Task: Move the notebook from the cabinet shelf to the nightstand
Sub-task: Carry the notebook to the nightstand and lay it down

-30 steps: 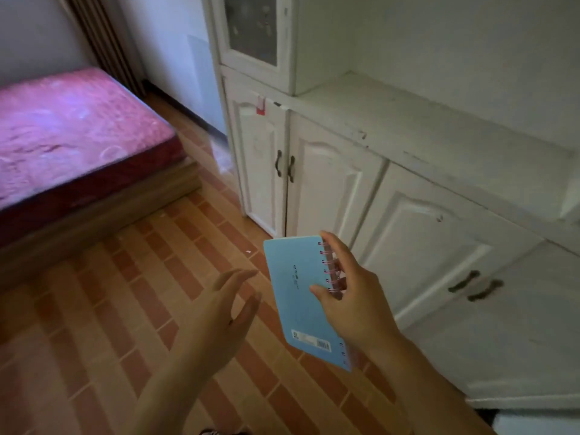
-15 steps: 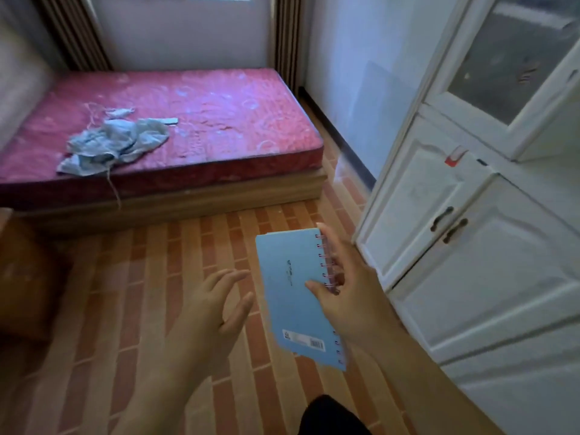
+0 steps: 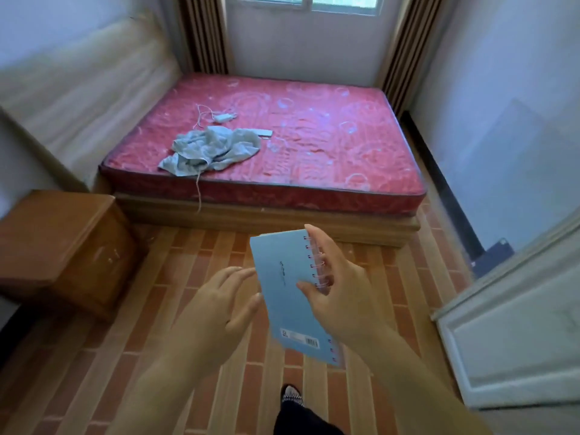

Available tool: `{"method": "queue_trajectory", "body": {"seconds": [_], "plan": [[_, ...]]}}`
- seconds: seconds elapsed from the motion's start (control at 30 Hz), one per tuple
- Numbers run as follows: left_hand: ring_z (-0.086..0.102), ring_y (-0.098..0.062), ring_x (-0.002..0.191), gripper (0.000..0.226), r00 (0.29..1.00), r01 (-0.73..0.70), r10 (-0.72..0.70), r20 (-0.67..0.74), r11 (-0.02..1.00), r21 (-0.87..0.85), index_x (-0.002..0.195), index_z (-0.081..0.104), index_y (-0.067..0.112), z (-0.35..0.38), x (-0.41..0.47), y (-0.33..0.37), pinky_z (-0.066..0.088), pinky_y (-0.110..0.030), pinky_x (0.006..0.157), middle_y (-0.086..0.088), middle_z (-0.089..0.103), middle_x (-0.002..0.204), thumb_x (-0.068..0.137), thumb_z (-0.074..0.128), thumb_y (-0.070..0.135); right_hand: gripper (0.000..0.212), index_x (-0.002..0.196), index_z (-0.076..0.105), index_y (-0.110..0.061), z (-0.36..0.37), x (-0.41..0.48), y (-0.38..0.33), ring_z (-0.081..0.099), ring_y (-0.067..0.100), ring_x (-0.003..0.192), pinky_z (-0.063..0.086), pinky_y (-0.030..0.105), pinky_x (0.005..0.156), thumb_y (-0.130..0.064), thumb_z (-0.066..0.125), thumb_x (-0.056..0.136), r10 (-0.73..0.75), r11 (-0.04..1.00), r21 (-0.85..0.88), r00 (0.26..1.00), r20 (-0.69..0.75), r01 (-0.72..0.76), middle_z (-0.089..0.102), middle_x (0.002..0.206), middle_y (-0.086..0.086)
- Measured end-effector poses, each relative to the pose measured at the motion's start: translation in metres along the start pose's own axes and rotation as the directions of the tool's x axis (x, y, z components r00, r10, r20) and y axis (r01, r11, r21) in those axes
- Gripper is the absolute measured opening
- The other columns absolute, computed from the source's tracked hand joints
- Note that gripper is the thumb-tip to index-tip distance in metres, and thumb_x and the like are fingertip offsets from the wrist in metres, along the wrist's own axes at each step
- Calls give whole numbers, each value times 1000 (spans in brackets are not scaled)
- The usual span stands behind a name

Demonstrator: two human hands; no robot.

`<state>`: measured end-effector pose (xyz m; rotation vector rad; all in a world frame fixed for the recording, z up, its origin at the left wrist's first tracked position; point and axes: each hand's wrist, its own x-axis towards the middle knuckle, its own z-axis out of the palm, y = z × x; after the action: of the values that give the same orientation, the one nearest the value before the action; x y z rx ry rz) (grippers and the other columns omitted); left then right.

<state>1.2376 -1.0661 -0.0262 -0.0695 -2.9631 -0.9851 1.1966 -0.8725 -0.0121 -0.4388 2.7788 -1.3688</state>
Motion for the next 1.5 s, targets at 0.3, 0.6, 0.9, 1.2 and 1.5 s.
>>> {"method": "queue_trajectory", "body": {"seconds": [0.3, 0.6, 0.9, 1.2, 1.5], "plan": [[39, -3, 126, 51, 936, 259, -271, -226, 963, -80, 129, 43, 37, -44, 88, -46, 38, -29, 101, 16, 43, 136, 84, 39, 60, 79, 132, 21, -53, 40, 161, -16, 63, 4, 81, 53, 13, 59, -16, 69, 81, -163, 986, 79, 960, 226, 149, 60, 112, -10], [38, 0, 124, 50, 797, 496, -510, -324, 858, -130, 132, 38, 40, -102, 130, -149, 41, -28, 93, 22, 36, 140, 86, 38, 61, 79, 132, 20, -54, 145, 280, -73, 64, 3, 83, 57, 23, 65, -15, 68, 82, -282, 959, 171, 846, 453, 228, 61, 106, -14], [35, 0, 127, 51, 772, 505, -525, -360, 849, -154, 132, 40, 37, -197, 223, -250, 34, -20, 95, 19, 37, 141, 85, 38, 56, 79, 130, 24, -55, 229, 416, -138, 63, 3, 75, 56, 27, 64, -13, 68, 80, -314, 949, 167, 839, 445, 266, 64, 98, -14], [34, -2, 129, 46, 719, 571, -593, -362, 801, -179, 132, 39, 37, -250, 281, -337, 34, -24, 101, 17, 37, 142, 88, 42, 51, 78, 133, 27, -51, 305, 520, -172, 60, -9, 78, 51, 14, 59, -11, 68, 80, -348, 936, 213, 813, 466, 279, 56, 89, -31], [33, 0, 128, 44, 621, 660, -668, -411, 728, -185, 133, 36, 38, -298, 367, -419, 33, -20, 94, 19, 34, 142, 91, 42, 46, 78, 133, 26, -50, 400, 647, -208, 62, -4, 81, 56, 23, 66, -12, 68, 80, -438, 899, 283, 684, 583, 335, 58, 96, -25]]}}
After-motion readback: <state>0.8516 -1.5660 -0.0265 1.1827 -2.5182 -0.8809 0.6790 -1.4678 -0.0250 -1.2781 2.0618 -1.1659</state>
